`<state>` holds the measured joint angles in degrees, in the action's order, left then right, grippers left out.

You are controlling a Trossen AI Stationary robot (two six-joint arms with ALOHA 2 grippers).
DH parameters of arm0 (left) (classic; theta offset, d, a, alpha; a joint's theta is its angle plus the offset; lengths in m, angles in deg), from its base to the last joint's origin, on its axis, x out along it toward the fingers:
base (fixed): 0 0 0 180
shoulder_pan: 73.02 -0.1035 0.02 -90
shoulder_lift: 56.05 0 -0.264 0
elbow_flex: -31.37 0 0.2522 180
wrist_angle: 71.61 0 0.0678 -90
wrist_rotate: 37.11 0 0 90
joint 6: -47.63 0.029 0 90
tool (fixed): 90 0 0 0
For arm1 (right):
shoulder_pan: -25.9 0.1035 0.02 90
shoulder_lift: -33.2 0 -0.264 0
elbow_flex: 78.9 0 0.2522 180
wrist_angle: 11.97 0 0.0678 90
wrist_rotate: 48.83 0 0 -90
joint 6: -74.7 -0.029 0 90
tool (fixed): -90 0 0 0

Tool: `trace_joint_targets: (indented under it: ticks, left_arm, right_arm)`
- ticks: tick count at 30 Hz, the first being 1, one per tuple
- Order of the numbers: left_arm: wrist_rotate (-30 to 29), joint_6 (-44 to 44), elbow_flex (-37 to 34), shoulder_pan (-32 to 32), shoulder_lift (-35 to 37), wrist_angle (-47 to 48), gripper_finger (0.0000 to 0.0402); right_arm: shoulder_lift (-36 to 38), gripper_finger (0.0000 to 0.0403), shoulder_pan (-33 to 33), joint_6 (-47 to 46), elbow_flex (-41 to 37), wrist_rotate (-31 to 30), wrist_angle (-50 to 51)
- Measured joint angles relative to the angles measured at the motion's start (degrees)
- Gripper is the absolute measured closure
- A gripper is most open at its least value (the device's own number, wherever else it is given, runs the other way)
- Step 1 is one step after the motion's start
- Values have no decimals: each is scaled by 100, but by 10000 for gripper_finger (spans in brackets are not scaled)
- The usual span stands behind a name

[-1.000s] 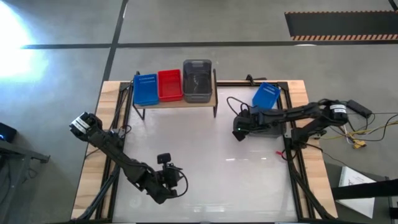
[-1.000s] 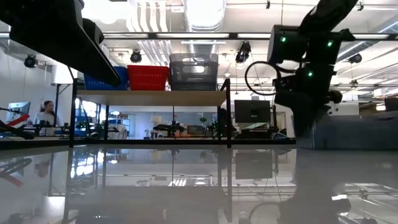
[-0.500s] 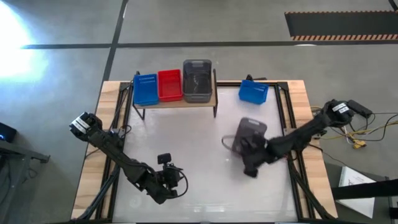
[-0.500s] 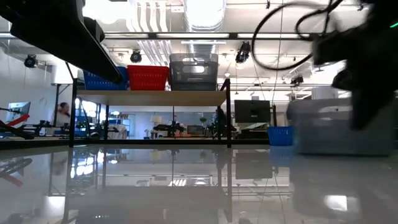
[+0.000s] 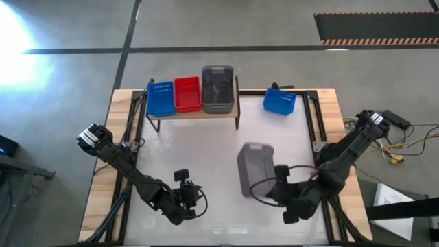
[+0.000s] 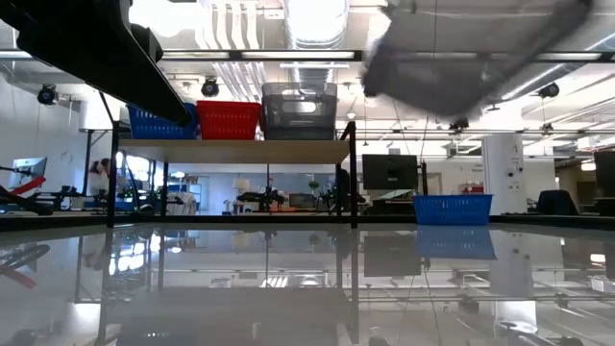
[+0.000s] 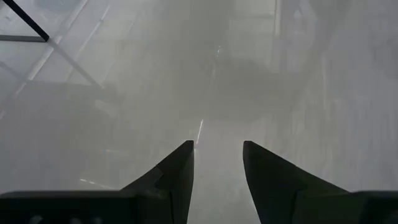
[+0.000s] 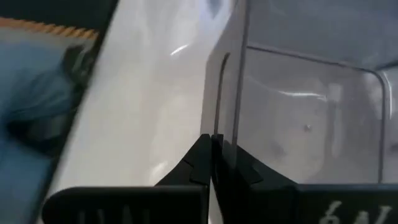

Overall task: Stack baskets on shelf by color
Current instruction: Stack the black bin on top of the stacked black bins on the shelf

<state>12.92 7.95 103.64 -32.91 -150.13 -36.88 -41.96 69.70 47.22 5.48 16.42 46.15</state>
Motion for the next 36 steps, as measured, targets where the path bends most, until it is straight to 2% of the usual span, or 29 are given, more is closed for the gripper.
trace_joint_targets:
  ticks: [6, 11, 13, 18, 22, 28, 34, 36]
  left_arm:
    - [-1, 11, 0, -1, 2, -4, 279]
    - [-1, 12, 0, -1, 2, -3, 279]
    - [-3, 73, 0, -1, 2, -5, 279]
    - [-62, 145, 0, -1, 2, -20, 279]
    - [-93, 157, 0, -1, 3, -47, 279]
    - [-93, 144, 0, -1, 4, -119, 279]
    - [-91, 140, -2, -1, 4, -136, 279]
    - [-91, 140, -2, -1, 4, -136, 279]
  right_arm:
    - [-7, 394, -525, 1799, 1446, -1230, 664]
    - [-81, 394, -1779, 3406, 2397, -1200, 612]
    - [-180, 394, -2485, 3961, 2704, -837, 607]
    - [-744, 394, -4373, 4696, 3379, 997, 510]
    - [-1491, 394, -5393, 5093, 3976, 1891, 488]
    - [-2616, 394, -5997, 5323, 5215, 2480, 1376]
    - [-3388, 394, -6118, 5356, 6385, 2474, 2619]
    - [-3452, 394, -6110, 5373, 6404, 2479, 2713]
